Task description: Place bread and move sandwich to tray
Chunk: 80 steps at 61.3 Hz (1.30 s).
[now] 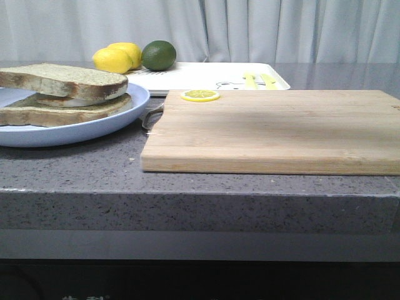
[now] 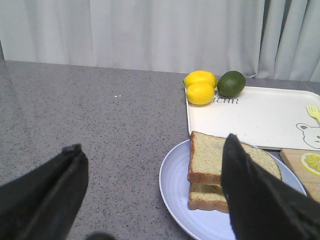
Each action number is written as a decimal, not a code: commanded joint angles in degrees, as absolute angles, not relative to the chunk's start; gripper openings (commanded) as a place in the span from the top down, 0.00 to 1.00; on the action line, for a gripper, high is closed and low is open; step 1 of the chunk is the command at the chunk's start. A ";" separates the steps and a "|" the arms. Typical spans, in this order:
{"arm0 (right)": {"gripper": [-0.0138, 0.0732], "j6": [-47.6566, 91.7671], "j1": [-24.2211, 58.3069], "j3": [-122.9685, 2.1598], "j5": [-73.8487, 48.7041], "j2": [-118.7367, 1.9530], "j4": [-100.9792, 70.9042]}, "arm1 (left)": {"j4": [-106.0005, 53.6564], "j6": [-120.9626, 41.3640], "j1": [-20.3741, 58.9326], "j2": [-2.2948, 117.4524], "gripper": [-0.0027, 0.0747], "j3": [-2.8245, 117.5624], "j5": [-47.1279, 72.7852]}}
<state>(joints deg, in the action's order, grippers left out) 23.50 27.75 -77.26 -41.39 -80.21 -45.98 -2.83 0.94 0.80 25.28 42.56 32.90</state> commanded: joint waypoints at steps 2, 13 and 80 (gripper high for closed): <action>0.50 23.94 27.44 -78.91 -43.27 -73.52 -39.96 | -3.35 1.28 0.70 26.06 0.26 44.06 28.12; 0.50 23.83 27.44 -77.58 -46.75 -65.54 -27.69 | -3.35 1.28 0.70 26.06 0.26 44.06 28.12; 0.50 7.75 27.44 -54.25 -45.17 -40.02 -6.05 | 1.18 -1.41 0.70 43.07 0.26 55.90 46.07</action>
